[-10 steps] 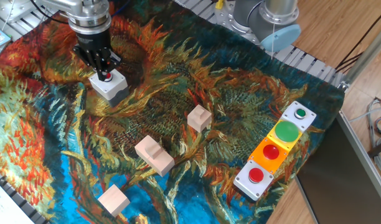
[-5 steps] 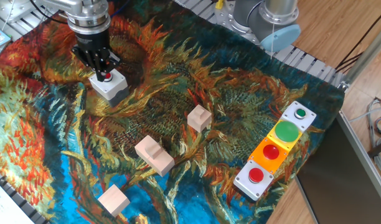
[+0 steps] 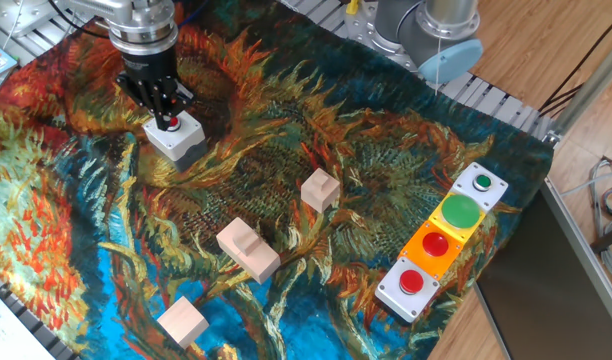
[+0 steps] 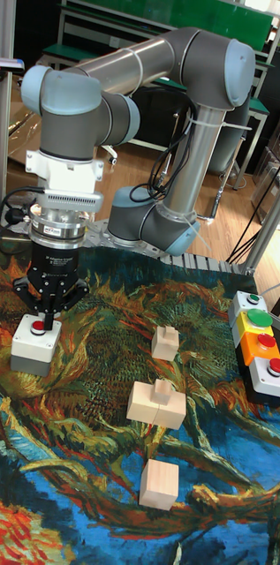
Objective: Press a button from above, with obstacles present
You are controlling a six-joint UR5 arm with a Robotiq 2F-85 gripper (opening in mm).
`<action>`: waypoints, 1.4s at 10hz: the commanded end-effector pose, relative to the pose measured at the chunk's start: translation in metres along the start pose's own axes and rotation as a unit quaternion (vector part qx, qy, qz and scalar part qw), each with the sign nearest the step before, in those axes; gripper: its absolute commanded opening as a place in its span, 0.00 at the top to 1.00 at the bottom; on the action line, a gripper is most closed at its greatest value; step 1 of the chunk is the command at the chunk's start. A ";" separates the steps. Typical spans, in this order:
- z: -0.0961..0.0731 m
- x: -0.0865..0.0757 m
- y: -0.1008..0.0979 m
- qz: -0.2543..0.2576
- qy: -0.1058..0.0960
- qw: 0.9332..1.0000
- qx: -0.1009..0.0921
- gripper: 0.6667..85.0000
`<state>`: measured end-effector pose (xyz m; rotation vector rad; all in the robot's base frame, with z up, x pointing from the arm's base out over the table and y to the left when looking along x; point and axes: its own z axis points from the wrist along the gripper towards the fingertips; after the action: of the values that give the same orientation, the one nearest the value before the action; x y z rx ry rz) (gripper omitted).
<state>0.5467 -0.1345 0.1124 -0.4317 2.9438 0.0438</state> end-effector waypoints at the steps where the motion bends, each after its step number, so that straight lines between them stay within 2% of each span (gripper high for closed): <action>1: 0.005 0.000 0.001 0.006 -0.005 1.000 -0.012 0.99; 3: 0.015 0.005 -0.003 0.002 -0.009 1.000 -0.006 0.99; 7: 0.010 0.012 -0.005 0.002 -0.003 1.000 0.001 0.99; 14: 0.010 0.021 -0.011 -0.001 -0.006 1.000 -0.002 0.99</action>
<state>0.5324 -0.1493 0.0982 -0.4411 2.9402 0.0369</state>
